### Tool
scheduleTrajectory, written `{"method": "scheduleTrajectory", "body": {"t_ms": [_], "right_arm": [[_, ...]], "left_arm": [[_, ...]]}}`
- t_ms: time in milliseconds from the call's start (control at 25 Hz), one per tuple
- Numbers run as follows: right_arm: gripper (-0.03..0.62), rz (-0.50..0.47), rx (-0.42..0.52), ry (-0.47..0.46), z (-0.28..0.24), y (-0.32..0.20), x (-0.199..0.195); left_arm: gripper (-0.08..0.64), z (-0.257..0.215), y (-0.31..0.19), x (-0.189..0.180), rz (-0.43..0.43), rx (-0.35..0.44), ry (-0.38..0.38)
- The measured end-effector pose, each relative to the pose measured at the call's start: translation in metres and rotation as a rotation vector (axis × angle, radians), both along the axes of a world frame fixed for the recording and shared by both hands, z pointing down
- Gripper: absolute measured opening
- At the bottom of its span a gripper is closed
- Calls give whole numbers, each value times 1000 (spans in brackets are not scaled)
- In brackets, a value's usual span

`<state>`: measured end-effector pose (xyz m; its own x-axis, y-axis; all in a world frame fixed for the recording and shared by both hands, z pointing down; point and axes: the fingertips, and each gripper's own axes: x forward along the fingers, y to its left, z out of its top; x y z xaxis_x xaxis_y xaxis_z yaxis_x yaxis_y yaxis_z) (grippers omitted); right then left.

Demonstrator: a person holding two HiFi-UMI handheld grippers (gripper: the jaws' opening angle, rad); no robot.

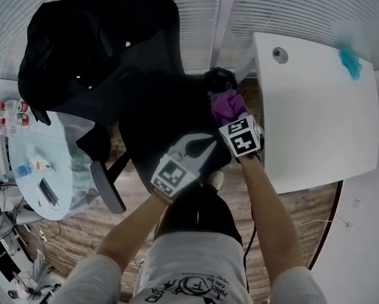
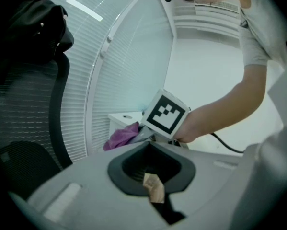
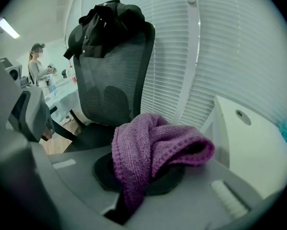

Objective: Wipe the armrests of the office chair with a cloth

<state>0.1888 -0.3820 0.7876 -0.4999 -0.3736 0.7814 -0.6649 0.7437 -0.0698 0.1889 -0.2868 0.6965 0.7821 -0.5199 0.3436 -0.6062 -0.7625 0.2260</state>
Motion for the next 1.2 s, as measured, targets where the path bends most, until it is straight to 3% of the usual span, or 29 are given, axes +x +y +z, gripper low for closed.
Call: {"method": "scheduleTrajectory", "body": {"t_ms": [1200], "right_arm": [[31, 100, -122, 49, -12, 143, 101]], "left_arm": [[2, -5, 26, 27, 31, -3, -4]]}}
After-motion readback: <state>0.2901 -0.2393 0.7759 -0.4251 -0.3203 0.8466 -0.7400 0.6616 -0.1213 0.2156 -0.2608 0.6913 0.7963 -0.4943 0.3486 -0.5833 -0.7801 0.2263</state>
